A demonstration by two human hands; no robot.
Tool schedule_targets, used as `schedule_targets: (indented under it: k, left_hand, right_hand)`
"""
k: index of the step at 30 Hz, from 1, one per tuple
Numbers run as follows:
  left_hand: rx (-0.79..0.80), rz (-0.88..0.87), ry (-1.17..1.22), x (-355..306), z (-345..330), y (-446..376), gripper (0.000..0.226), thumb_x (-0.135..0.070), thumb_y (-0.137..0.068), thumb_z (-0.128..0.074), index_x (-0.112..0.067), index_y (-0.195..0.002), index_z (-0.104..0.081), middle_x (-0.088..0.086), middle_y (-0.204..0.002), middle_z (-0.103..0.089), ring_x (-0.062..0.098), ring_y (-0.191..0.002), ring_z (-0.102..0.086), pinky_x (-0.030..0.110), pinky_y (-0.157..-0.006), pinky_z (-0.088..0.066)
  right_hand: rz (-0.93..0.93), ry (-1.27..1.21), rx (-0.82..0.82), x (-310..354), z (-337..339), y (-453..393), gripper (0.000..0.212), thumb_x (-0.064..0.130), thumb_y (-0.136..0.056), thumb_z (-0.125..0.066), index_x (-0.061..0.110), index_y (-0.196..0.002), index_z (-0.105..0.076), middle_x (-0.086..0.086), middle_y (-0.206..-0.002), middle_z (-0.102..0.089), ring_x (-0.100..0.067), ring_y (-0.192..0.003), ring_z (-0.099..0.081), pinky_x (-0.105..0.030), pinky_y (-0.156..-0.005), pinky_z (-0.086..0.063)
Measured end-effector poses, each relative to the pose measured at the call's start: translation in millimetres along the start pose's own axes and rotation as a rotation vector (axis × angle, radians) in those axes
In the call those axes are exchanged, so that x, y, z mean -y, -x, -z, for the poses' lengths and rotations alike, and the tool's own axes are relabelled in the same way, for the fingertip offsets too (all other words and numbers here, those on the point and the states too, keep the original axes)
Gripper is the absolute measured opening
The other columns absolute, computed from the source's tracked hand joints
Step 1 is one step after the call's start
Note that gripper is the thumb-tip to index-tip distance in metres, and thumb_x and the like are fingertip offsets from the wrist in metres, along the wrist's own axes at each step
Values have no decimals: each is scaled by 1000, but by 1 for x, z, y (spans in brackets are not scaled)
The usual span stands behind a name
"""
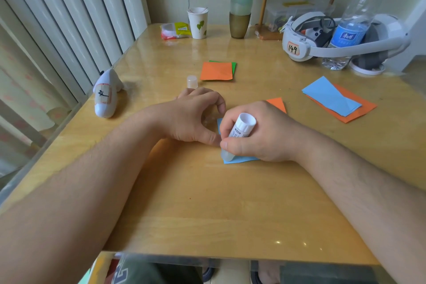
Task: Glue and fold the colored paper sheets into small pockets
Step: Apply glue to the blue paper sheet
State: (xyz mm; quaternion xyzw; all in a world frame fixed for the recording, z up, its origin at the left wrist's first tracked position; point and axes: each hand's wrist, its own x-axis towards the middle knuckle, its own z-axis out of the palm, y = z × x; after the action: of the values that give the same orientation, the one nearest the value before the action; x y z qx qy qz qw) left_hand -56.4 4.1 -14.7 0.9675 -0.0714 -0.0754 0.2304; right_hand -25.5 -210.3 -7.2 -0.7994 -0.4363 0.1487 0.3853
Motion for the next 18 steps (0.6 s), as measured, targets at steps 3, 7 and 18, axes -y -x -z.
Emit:
schedule_targets:
  k: [3, 7, 18]
  left_hand:
    - [5, 4, 2, 0, 1, 0, 74, -73, -47, -69, -49, -114, -48, -24, -132, -41, 12, -127, -28, 42, -116, -32]
    - [-6, 8, -4, 0, 1, 0, 73, -75, -49, -71, -49, -113, -48, -24, -132, -42, 13, -128, -29, 42, -117, -32]
    - [-11, -7, 22, 2, 0, -1, 69, -75, -52, -74, -48, -111, -49, -23, -127, -44, 13, -124, -30, 33, -107, -34]
  right_hand:
    - [-4, 9, 15, 3, -1, 0, 12, 34, -76, -75, 25, -76, -68, 7, -74, -65, -3, -68, -55, -24, -63, -46]
    - [-33, 48, 34, 6, 4, 2, 17, 21, -81, -81, 18, -75, -66, 0, -71, -63, -3, -64, -50, -21, -57, -41]
    - [-182, 64, 108, 3, 31, 12, 17, 14, -80, -80, 22, -75, -66, 13, -63, -59, -5, -59, -50, -30, -60, -42]
